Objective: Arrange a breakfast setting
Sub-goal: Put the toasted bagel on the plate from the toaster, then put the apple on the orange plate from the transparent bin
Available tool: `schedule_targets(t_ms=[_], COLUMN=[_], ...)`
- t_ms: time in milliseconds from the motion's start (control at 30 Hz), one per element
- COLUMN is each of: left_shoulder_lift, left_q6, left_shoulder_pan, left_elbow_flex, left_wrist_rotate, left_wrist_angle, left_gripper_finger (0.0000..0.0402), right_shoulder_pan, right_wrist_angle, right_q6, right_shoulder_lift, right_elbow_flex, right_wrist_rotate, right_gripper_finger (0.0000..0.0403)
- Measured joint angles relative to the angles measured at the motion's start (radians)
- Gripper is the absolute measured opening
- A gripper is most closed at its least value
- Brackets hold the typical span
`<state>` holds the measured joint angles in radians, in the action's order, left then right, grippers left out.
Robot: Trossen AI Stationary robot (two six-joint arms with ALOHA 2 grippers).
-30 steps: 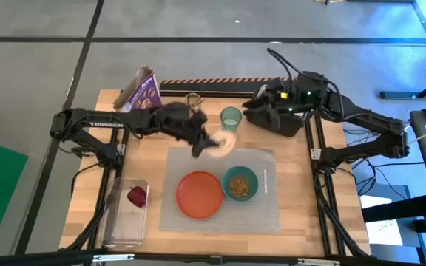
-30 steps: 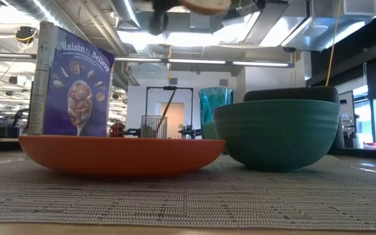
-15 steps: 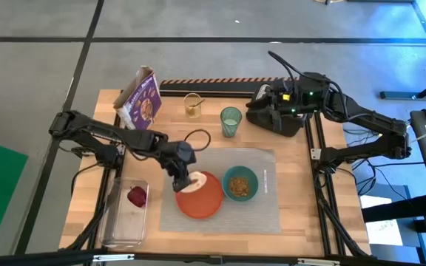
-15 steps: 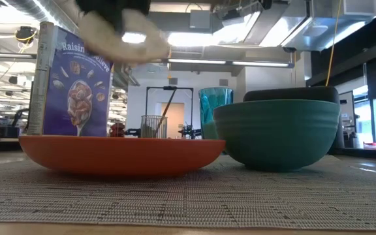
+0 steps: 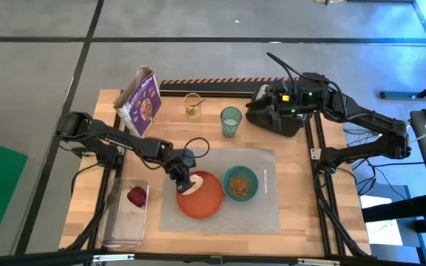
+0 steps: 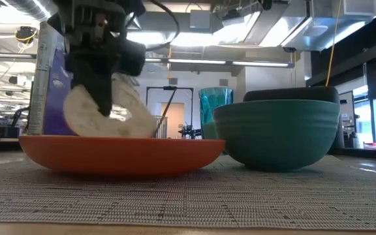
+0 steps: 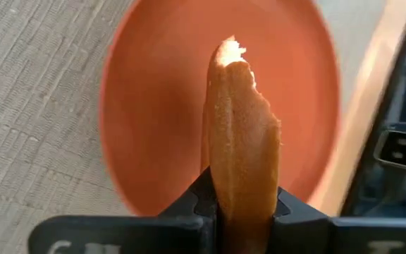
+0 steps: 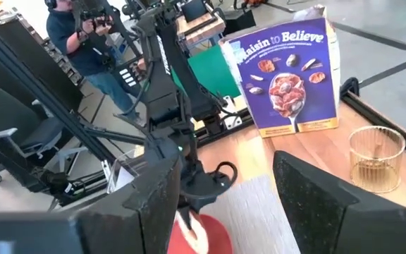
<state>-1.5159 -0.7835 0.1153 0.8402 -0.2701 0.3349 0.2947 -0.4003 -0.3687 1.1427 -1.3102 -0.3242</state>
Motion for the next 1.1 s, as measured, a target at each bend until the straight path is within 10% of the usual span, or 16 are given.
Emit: schedule_targets(t_ms=[600, 1100], left_shoulder_lift=[-0.012, 0.007], left_q6=[-0.026, 0.097], left_shoulder_pan=[0.003, 0.004], left_elbow_flex=[0.015, 0.401], left_wrist_rotate=[0.046, 0.262], left_wrist_angle=[0.061, 0.566], left_gripper_finger=[0.0164, 0.0173], right_shoulder_pan=[0.0, 0.001], right_wrist_angle=[-0.021, 0.065], right_q6=[0.041, 0.116], right_shoulder_lift=[0.0, 0.005], right_elbow_flex=[0.0, 0.0], right_wrist_rotate=[0.009, 0.052], right_gripper_finger=[0.022, 0.022])
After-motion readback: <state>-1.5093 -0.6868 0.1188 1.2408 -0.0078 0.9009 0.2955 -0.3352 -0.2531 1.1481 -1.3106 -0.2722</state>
